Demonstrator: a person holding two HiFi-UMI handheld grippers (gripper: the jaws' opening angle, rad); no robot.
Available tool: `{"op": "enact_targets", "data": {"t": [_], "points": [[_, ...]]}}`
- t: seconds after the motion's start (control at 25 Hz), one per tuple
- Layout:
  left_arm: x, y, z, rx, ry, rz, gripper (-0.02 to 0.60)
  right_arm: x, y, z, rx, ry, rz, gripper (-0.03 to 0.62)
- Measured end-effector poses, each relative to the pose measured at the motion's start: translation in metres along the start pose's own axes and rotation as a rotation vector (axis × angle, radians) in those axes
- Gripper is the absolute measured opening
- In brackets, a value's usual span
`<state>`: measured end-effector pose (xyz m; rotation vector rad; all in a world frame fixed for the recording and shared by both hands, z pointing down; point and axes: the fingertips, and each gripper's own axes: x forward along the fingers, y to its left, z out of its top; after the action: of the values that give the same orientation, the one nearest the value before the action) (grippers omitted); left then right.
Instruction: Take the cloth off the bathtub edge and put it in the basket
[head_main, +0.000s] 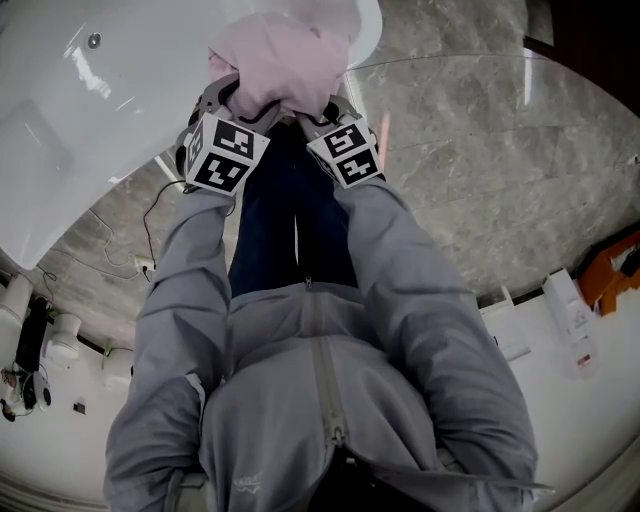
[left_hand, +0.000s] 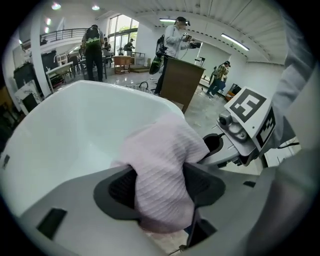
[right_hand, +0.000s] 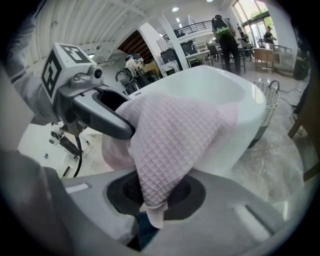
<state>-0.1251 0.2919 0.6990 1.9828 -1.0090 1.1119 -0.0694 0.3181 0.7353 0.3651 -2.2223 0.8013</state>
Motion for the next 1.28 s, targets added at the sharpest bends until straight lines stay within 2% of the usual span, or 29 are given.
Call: {"op": "enact_targets", "data": {"t": [0.08, 0.24, 0.32, 0.68, 0.96, 1.16, 1.28], "points": [[-0.005, 0.001, 0.002, 0.005, -0.015, 0.008, 0.25, -0.006, 0.005, 0.002, -0.026, -0.012, -0.005, 0.051], [-0.018, 0.0, 0.01, 0.015, -0.034, 0.023, 0.126, -0.018, 0.021, 0.017, -0.05, -0.041, -0.005, 0.049], [-0.024, -0.002, 0.012, 0.02, -0.031, 0.023, 0.107, -0.023, 0.028, 0.023, -0.054, -0.046, -0.01, 0.049], [-0.072, -0.021, 0.039, 0.047, -0.073, -0.033, 0.094, -0.071, 0.046, 0.05, -0.04, -0.098, -0.043, 0.049], [-0.137, -0.043, 0.083, 0.12, -0.16, -0.045, 0.094, -0.136, 0.071, 0.09, -0.079, -0.15, -0.093, 0.048], [-0.166, -0.053, 0.125, 0.168, -0.228, -0.058, 0.092, -0.179, 0.062, 0.117, -0.126, -0.18, -0.164, 0.048], [-0.191, -0.064, 0.145, 0.19, -0.276, -0.066, 0.092, -0.207, 0.071, 0.135, -0.136, -0.219, -0.187, 0.048]]}}
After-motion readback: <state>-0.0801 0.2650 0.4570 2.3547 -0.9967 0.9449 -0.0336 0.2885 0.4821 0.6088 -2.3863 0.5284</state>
